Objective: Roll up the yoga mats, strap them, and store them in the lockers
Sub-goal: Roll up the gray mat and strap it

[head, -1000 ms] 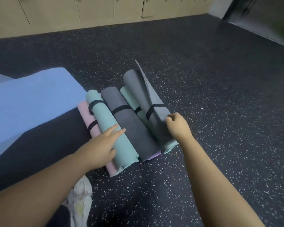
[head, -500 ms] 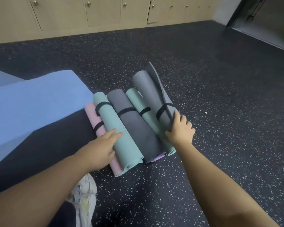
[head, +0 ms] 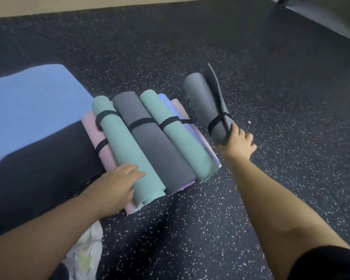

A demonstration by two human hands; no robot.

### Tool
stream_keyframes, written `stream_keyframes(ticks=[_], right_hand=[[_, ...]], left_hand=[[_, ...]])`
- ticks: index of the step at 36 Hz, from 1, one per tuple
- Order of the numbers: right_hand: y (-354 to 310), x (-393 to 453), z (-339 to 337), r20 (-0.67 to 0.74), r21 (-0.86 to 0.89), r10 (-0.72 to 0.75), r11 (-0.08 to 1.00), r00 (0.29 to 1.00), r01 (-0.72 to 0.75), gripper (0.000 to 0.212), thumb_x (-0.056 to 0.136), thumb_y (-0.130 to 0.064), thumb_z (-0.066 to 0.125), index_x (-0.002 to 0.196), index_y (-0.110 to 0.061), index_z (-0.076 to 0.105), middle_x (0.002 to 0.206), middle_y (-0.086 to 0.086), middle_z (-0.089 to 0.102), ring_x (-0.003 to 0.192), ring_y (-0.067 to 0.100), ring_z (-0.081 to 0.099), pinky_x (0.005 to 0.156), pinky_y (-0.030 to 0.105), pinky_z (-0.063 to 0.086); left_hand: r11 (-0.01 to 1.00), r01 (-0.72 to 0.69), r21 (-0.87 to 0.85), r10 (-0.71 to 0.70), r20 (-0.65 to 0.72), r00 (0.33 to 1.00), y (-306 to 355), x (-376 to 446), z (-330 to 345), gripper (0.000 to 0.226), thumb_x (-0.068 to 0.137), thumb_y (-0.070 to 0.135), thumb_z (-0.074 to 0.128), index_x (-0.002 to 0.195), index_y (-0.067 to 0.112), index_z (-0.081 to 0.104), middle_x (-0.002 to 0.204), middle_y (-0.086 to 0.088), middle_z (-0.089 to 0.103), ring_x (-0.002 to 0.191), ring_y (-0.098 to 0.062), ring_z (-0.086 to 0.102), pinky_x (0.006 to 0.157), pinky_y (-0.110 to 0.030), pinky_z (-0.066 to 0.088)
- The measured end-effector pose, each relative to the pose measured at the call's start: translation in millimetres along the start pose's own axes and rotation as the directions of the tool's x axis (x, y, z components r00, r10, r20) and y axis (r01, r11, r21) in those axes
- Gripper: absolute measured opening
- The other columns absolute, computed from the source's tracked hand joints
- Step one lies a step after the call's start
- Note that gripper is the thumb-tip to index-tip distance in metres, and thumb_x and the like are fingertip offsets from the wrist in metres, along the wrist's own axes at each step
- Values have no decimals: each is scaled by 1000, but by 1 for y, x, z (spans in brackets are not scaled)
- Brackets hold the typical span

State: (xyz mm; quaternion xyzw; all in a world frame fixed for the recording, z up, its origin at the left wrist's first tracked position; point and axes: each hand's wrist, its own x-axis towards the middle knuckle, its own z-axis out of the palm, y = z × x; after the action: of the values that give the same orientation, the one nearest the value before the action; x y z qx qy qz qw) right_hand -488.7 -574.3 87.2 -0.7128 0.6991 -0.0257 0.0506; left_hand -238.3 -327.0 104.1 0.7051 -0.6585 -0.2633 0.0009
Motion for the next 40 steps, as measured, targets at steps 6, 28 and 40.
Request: stream_keyframes(ticks=[6,28,40], right_hand=[[6,24,22,66,-55,11,998,998,-7,78,88,-32,63,151,-27,18,149,4,34,134,31,27,104,49,29],[15,46,68,307,-79,177,984,935,-161,77,94,-19,50,155,-33,4,156,8,22,139,34,22,109,49,31],[-8,14,34,306,113,74,987,949,-114,66,93,-35,51,151,-18,25,152,10,35,137,35,35,109,57,29]], left_hand=[[999,-33,-11,34,38,999,-2,18,17,57,100,18,40,151,36,20,161,11,4,148,-9,6,119,-31,17],[981,-194,-21,191,-117,975,-20,44,47,66,89,16,51,146,39,28,159,11,19,146,-13,19,113,-41,32],[995,-103,-7,102,-103,989,-4,20,18,58,99,20,44,150,39,24,160,13,1,149,-11,-1,116,-33,17]])
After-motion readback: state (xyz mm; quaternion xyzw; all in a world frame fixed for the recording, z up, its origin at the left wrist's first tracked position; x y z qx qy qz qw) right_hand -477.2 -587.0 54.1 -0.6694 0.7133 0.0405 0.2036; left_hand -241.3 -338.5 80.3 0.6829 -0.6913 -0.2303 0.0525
